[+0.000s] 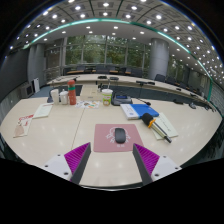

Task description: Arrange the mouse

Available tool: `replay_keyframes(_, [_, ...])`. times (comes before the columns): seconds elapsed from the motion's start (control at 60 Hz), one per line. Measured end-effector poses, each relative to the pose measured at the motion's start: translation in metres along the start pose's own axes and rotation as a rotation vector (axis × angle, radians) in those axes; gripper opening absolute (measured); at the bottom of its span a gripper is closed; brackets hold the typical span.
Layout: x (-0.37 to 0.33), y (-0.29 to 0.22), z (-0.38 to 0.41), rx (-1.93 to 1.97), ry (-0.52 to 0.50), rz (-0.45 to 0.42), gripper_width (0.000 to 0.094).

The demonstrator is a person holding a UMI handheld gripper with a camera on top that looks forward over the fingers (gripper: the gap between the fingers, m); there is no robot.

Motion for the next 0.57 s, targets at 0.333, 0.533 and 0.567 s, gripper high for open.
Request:
replay_keyframes(0.333, [-0.084,0.024,0.013,-0.010,0.021,-0.035,0.0855])
replay_keyframes(0.533, [-0.094,0.020,0.012,-0.024,0.030,-0.046,0.0856])
replay_keyframes(0.567, [-0.094,0.020,0.013,-0.022,0.025,-0.043,0.0855])
Point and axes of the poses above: the point between the fingertips, and its own axes, seen from behind it with the camera up: z to the left, y down, x forward, the way the camera looks, the point moved 2 cm from there along -x, backward, against the way the camera looks, and after that the axes turned 5 degrees about z, right-handed, at the moved point
